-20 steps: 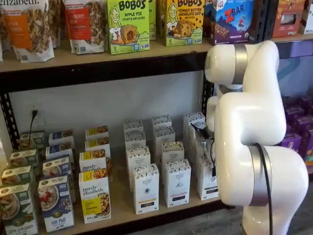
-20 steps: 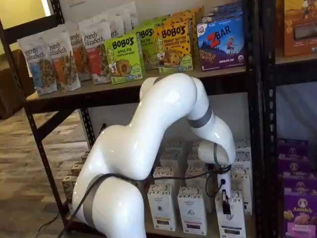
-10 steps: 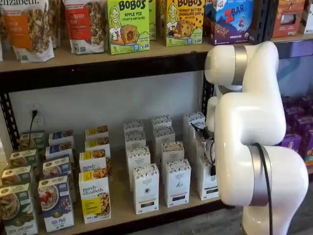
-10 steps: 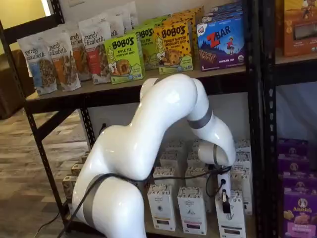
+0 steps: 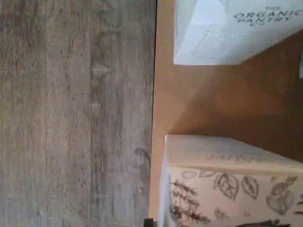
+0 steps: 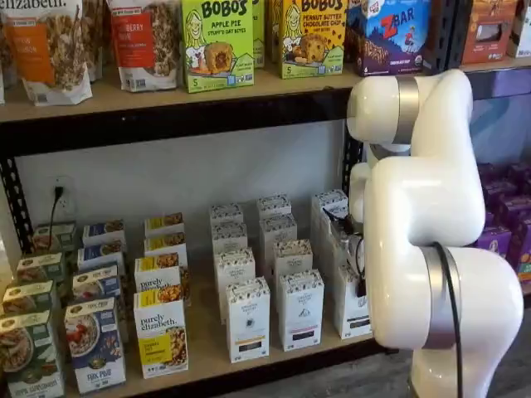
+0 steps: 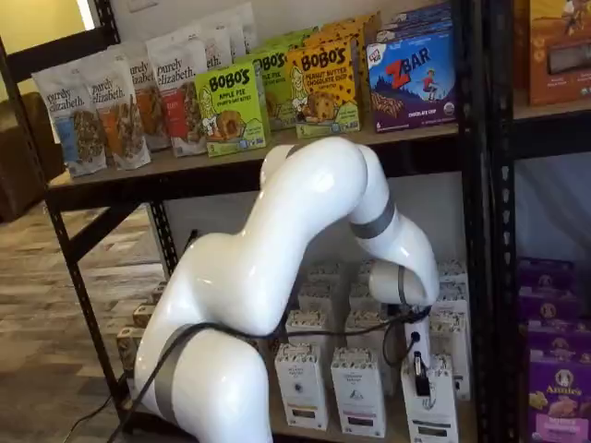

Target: Pick up the white box with a green strip in the middle, on the bottom shelf, the sixth box from the left

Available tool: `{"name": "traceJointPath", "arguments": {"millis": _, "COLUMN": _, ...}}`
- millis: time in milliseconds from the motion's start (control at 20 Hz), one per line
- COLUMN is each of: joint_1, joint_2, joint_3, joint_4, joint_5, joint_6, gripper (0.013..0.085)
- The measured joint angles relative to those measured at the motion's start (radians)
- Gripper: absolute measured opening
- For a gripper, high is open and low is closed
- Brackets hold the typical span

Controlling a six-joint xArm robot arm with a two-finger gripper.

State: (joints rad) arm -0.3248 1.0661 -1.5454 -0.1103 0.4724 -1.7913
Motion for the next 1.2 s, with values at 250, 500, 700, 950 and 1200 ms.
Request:
{"name": "traceJointPath", "arguments": {"millis": 250, "joint_1": -0.001, "joint_2": -0.009, "joint_3": 0.015, "joint_4": 0.0, "joint_5": -0.012, "joint_6": -0.001, "gripper": 0.053}}
{"name": "traceJointPath", "arguments": {"millis": 500, "joint_1": -0.002, "joint_2": -0.028, "joint_3": 0.039, "joint_4": -0.014, "joint_5": -0.02, "joint_6": 0.011, "gripper": 0.045}}
{"name": "traceJointPath", "arguments": {"millis": 700, "joint_1": -0.003, "joint_2": -0.06, "joint_3": 0.088, "joint_4": -0.061, "joint_5": -0.037, "joint_6": 0.054, "gripper": 0.045}}
{"name": "traceJointPath", "arguments": {"millis": 950, "joint_1": 0.006, "joint_2": -0.159, "joint_3": 0.248, "joint_4": -0.137, "joint_5": -0.096, "joint_6": 0.136, "gripper": 0.045}}
{"name": "traceJointPath", "arguments": {"millis": 1200, "joint_1": 0.01, "joint_2": -0.298, "joint_3": 0.441, "joint_4": -0.187, "joint_5": -0.146, "joint_6": 0.192, "gripper": 0.045}}
